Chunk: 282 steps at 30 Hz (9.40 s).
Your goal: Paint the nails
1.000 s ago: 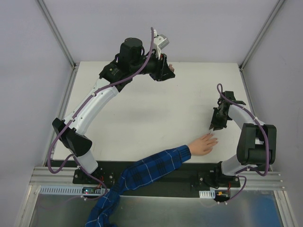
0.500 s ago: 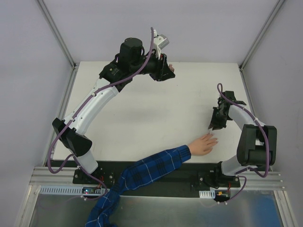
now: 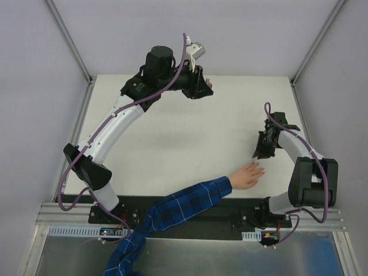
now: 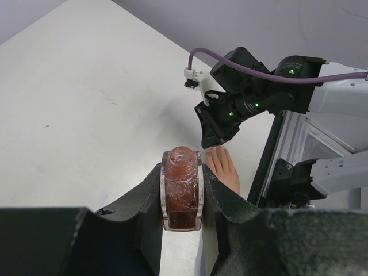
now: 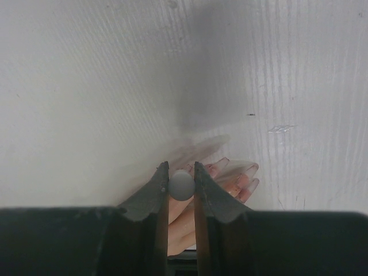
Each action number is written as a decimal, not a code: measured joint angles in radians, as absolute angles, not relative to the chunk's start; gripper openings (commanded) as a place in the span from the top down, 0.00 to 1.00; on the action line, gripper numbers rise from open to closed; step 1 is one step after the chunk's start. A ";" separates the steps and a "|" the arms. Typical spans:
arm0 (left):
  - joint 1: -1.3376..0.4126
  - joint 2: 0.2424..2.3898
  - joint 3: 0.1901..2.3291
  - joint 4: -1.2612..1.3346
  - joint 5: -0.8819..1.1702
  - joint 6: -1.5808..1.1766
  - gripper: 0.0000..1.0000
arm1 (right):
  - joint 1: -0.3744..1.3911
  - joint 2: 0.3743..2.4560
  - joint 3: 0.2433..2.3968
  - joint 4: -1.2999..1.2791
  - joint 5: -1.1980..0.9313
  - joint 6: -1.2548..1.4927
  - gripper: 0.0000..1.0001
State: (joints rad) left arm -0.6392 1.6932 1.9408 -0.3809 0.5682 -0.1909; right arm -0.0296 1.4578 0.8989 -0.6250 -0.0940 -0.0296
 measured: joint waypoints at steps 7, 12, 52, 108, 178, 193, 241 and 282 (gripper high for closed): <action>-0.639 1.693 1.941 -0.381 0.568 -0.195 1.00 | -0.027 1.453 0.886 -0.625 -0.095 -0.030 1.00; -0.639 1.693 1.941 -0.381 0.568 -0.195 1.00 | -0.027 1.453 0.886 -0.624 -0.093 -0.029 1.00; -0.633 1.693 1.941 -0.381 0.569 -0.194 1.00 | -0.026 1.495 0.922 -0.617 -0.094 -0.028 1.00; -0.633 1.693 1.941 -0.381 0.569 -0.194 1.00 | -0.040 1.501 0.905 -0.633 -0.083 -0.019 1.00; -0.614 1.693 1.941 -0.381 0.572 -0.195 1.00 | -0.009 1.485 0.918 -0.640 -0.091 -0.020 0.99; -0.614 1.693 1.941 -0.381 0.573 -0.195 1.00 | 0.014 1.488 0.919 -0.640 -0.094 -0.022 1.00; -0.614 1.693 1.941 -0.381 0.572 -0.194 1.00 | -0.036 1.549 0.959 -0.633 -0.078 -0.017 1.00; -0.614 1.693 1.940 -0.381 0.572 -0.195 1.00 | -0.003 1.516 0.939 -0.644 -0.068 -0.020 1.00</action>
State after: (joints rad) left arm -0.6136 1.6932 1.9400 -0.3809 0.5724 -0.1947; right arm -0.0029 1.5162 0.9394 -0.6441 -0.0685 -0.0196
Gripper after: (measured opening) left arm 0.246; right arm 0.196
